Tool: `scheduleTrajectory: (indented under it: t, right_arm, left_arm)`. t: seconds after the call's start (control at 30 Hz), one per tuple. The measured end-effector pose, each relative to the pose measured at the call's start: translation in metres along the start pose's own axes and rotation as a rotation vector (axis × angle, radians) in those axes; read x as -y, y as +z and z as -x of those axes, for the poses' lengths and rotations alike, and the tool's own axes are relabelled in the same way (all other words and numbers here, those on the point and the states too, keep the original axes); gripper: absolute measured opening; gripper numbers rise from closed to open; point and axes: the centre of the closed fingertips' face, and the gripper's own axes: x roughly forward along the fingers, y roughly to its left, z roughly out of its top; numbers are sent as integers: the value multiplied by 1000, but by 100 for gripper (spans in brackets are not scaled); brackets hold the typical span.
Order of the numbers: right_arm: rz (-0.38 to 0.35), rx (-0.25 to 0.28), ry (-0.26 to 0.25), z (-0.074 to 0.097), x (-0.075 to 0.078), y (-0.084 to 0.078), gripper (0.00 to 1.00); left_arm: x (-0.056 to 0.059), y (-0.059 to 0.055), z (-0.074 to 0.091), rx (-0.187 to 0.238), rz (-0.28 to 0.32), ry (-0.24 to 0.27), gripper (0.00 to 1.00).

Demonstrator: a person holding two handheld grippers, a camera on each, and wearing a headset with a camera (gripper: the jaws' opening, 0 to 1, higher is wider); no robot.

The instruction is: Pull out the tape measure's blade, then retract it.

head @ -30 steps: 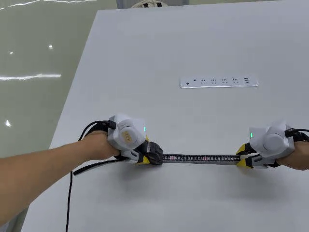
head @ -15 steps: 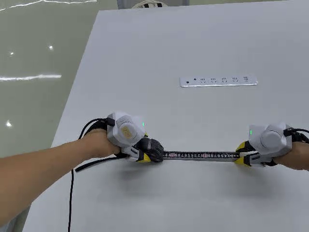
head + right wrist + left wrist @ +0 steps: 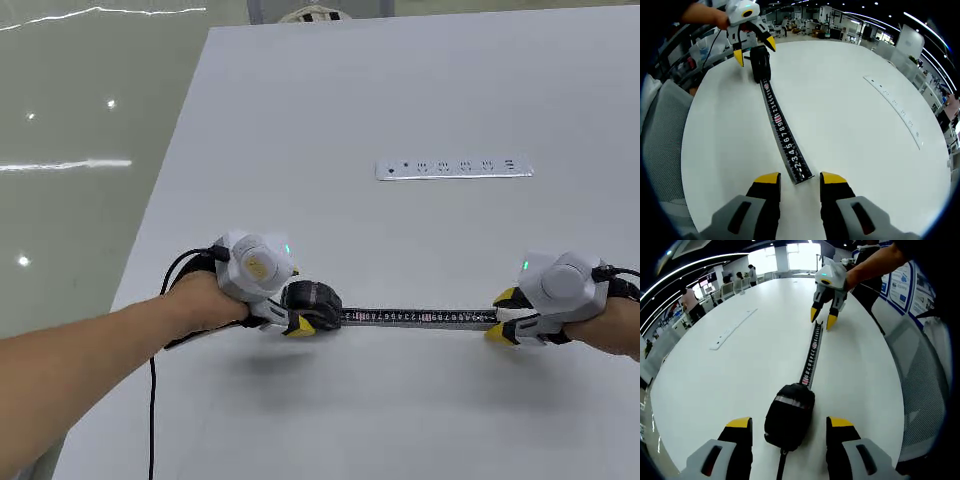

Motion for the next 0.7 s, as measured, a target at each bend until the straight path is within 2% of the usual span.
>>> scheduleTrajectory:
  t: [0.2,0.37,0.57,0.7]
  right_arm:
    - [-88,30,-40,6,2,1,35]
    - [-171,52,-70,10,3,0,41]
    - [-224,79,-92,15,-1,1,45]
    - [-254,95,-108,19,-4,4,48]
  left_arm:
    - [-2,1,6,26,65,41,60]
    - [-7,0,13,48,139,88,66]
    - [-13,-3,21,80,222,146,70]
    - [-12,-4,24,95,269,169,72]
